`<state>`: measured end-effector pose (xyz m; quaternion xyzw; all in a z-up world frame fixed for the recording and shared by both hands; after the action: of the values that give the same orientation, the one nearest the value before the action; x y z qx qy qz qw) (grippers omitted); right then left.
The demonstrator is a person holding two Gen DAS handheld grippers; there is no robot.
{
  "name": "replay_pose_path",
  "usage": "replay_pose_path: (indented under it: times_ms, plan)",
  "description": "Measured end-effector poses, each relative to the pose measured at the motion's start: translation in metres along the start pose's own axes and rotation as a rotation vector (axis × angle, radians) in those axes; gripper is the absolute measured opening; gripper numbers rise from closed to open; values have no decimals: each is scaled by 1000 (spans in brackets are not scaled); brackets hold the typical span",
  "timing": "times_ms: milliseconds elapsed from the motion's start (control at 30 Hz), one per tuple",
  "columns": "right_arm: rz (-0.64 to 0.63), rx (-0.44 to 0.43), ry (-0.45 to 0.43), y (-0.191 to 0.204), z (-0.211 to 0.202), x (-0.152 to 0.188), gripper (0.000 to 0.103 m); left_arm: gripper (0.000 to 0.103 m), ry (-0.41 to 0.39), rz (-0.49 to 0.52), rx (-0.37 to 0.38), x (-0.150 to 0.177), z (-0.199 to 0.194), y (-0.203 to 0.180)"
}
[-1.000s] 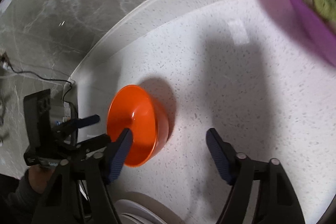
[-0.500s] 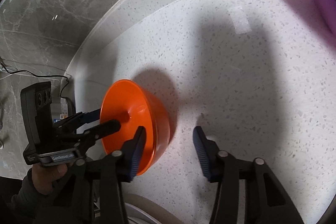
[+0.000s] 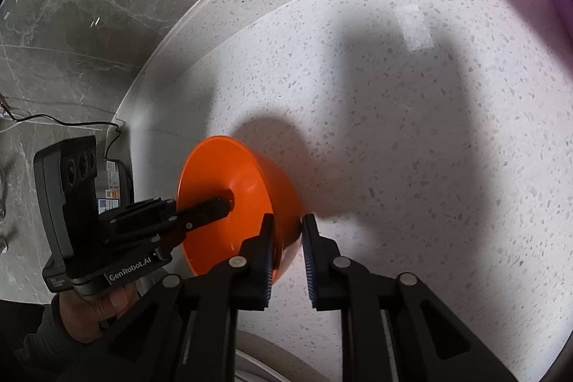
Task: Organize plates and bowls
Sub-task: 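Close both grippers on the orange bowl rim and lift it, then carry the orange bowl over the blue-and-white bowl with both grippers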
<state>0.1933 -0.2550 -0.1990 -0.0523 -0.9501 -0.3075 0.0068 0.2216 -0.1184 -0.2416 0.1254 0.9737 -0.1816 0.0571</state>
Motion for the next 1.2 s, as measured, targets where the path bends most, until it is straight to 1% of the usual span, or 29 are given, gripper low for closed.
replay_pose_path:
  times_ms: [67, 167, 300, 433, 600, 767, 933, 1067, 1200]
  plan:
    - [11, 4, -2, 1, 0, 0, 16, 10, 1, -3, 1, 2, 0, -1]
    - [36, -4, 2, -1, -2, -1, 16, 10, 0, -21, 22, 5, -2, 1]
    - [38, -7, 5, 2, -7, 0, 16, 10, -10, -39, 29, 7, -13, 2]
    - [30, -29, 5, 10, -16, 3, 16, 10, -35, -57, 36, 12, -35, 5]
    - [-23, -40, 9, 39, -26, 14, 16, 10, -75, -86, 40, 29, -69, 14]
    - [-98, -70, 26, 82, -26, 34, 16, 12, -132, -131, 44, 59, -114, 28]
    - [-178, -92, 58, 124, -21, 54, 16, 13, -193, -184, 28, 96, -157, 46]
    - [-246, -106, 94, 156, -13, 75, 16, 13, -233, -226, 8, 131, -185, 60]
    - [-297, -108, 139, 182, 2, 95, 16, 13, -256, -272, -6, 167, -203, 78]
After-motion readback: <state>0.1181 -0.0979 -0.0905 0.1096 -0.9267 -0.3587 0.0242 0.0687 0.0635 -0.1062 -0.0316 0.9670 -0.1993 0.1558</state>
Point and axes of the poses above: each gripper's, at about its wrist camera, not at the fingertips, and z roughly the way its jaws point, y to its left, x to its underside, the point moved 6 cm from there along z, roughly the way its jaws point, and after that the axes turned 7 degrees about z, right-handed, at the moved point
